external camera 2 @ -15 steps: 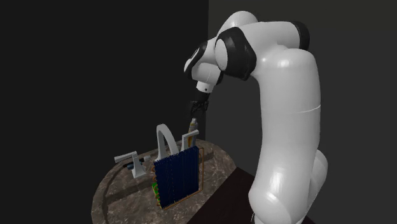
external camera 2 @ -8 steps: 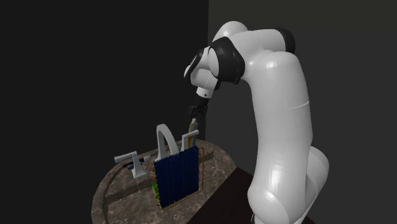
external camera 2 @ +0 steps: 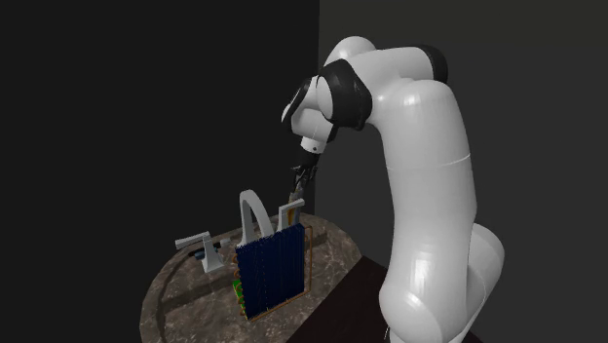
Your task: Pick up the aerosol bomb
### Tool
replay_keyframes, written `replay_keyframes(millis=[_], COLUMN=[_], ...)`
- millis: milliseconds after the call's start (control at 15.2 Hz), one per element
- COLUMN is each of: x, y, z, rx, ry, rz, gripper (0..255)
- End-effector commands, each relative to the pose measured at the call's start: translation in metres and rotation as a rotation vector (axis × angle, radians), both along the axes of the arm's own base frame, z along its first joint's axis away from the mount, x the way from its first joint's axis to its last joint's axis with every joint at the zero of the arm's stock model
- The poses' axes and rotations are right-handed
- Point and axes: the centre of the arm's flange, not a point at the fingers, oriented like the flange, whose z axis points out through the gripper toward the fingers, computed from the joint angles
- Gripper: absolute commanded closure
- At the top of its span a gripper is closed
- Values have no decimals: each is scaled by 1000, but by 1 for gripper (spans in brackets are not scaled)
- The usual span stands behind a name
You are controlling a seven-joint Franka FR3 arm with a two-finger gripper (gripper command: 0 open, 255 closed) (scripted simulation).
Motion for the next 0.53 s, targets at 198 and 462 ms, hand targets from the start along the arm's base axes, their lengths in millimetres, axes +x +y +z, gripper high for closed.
replay_keyframes(millis=[198, 462], x=[0, 0], y=[1, 1], z=[-1, 14], rx=[1, 1], ry=[2, 2], rz=[1, 1], gripper=[255, 255])
